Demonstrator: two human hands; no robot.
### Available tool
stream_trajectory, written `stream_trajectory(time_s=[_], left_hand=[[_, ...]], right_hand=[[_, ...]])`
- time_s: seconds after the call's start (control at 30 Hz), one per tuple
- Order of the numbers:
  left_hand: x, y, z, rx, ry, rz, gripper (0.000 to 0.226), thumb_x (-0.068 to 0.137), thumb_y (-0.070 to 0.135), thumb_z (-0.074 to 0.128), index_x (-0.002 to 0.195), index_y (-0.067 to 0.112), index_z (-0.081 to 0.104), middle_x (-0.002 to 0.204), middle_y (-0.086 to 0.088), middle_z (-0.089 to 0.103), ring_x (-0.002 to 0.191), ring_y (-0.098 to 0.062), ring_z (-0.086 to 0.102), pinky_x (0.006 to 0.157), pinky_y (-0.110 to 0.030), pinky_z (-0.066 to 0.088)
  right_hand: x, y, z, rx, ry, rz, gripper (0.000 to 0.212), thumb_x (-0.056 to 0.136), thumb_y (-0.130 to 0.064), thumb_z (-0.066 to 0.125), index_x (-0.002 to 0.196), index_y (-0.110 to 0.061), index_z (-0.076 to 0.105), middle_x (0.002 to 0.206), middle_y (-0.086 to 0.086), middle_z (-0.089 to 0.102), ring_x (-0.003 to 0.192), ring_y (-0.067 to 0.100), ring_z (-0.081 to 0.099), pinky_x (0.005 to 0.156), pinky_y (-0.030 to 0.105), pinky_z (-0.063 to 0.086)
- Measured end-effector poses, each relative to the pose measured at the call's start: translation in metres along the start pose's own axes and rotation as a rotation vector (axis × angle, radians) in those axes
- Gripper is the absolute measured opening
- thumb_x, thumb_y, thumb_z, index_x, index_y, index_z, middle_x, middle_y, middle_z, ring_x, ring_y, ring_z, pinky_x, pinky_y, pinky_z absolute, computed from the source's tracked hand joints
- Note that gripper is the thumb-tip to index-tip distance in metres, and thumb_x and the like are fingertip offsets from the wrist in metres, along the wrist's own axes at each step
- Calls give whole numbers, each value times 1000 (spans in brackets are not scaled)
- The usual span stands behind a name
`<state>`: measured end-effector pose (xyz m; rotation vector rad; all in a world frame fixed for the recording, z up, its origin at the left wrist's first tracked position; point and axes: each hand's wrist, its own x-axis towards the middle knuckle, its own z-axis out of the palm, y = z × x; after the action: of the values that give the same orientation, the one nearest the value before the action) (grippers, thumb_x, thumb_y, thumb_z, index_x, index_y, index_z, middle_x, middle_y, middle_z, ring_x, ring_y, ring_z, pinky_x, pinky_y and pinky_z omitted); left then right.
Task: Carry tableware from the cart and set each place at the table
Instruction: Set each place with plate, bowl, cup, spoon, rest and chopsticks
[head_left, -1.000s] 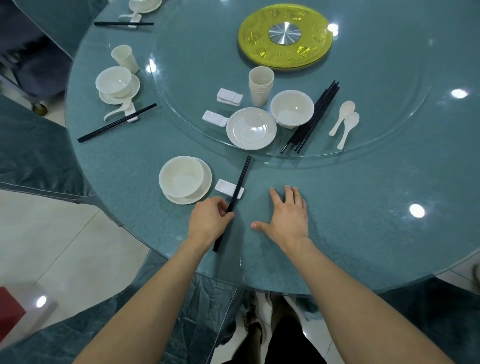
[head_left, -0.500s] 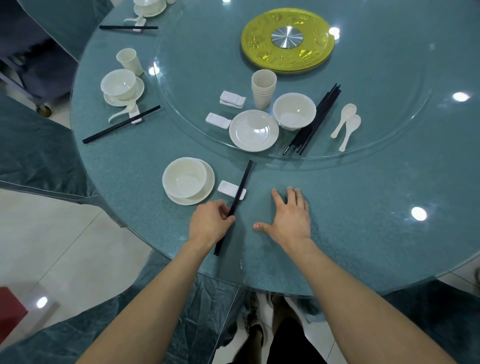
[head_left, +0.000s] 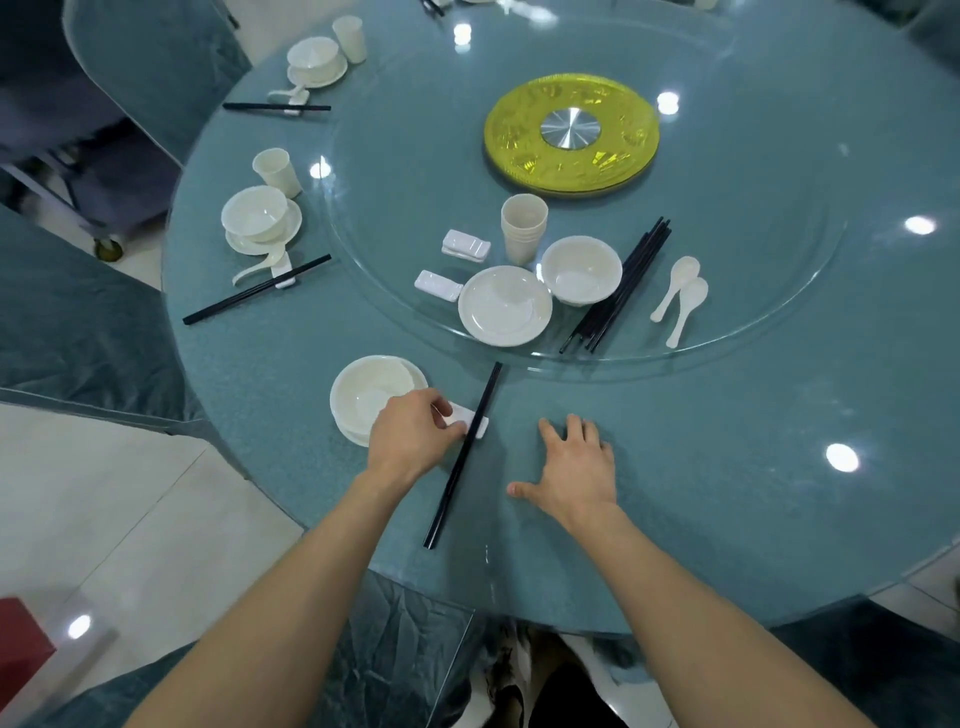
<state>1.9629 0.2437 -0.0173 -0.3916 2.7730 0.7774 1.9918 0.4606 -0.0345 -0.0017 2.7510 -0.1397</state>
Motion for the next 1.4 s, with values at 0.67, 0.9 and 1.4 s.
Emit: stream_trajectory(time_s=[0.67, 0.9, 1.4], left_hand=[[194, 169, -62, 129, 132, 270, 65, 85, 54, 78, 140, 28, 57, 134, 5, 56, 116, -20, 62, 86, -39, 52], [241, 185, -42, 218, -42, 317, 82, 81, 41, 83, 155, 32, 47, 146, 0, 53, 132, -25, 54, 101, -46, 53], [227, 188, -84, -214, 69, 364, 54, 70, 52, 89, 119, 38, 71, 102, 16, 72, 89, -3, 70, 87, -30, 61]], right_hand=[[162, 49, -135, 340, 346, 0, 72, 84, -69, 67, 139, -23, 57, 133, 6, 54, 119, 28, 54, 88, 42, 55], [200, 59, -138, 388, 334, -53, 70, 84, -65, 68, 141, -27, 55, 128, 1, 55, 117, 26, 53, 98, 41, 48], [243, 24, -166, 637, 255, -270, 113, 80, -52, 87, 166, -16, 24, 165, 4, 39, 150, 23, 35, 123, 42, 32]])
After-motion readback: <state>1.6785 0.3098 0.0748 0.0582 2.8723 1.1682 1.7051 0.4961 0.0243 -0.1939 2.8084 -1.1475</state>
